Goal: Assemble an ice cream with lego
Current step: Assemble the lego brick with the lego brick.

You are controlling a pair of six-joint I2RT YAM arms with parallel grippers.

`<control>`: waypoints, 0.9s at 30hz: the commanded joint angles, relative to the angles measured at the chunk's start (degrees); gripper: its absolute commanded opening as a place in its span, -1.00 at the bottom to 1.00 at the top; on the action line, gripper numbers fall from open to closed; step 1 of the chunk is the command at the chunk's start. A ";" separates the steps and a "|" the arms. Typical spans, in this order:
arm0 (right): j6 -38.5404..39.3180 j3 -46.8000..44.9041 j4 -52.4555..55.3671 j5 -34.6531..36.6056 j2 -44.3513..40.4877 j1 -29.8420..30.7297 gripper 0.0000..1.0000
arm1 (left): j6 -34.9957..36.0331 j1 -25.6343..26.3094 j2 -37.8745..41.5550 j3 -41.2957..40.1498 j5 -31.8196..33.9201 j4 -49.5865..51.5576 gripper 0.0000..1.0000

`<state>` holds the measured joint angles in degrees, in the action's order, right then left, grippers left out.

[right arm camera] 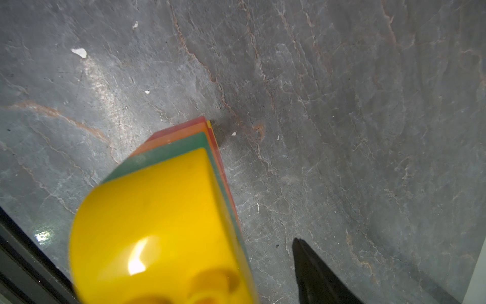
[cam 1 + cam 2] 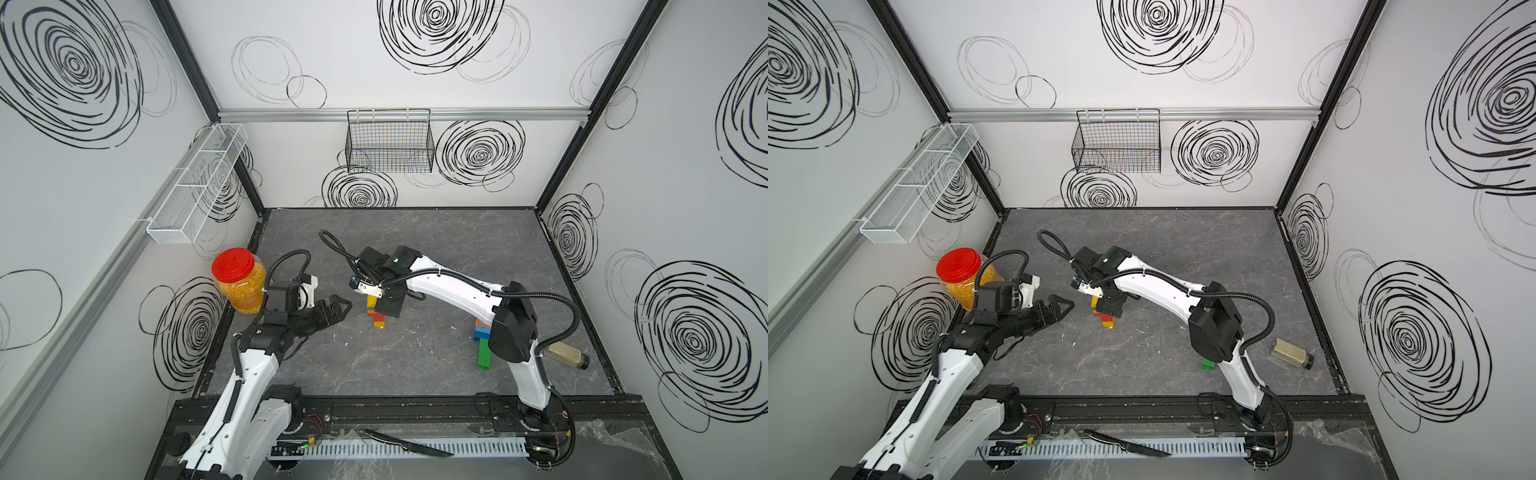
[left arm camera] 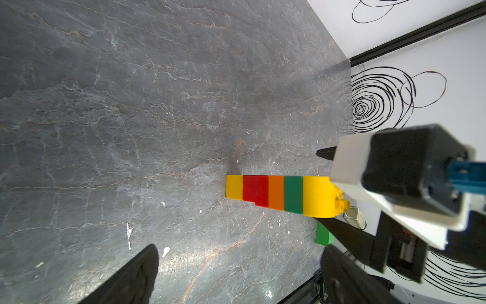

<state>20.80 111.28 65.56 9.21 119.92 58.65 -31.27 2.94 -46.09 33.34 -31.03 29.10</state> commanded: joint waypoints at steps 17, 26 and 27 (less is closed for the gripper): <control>-7.28 -5.35 -0.23 0.20 -8.71 1.73 0.52 | 2.07 -0.39 1.27 3.10 1.25 2.09 0.98; -23.60 -11.67 -8.30 2.09 -16.09 5.51 0.94 | 4.65 -1.13 -1.48 6.59 7.51 4.69 0.99; -25.65 -12.21 -9.75 2.68 -16.71 6.10 0.96 | 4.88 -1.39 -1.53 6.73 7.85 4.86 0.98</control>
<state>3.57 100.51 60.82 10.44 105.51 63.24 -28.53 2.42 -47.18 38.17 -25.93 33.28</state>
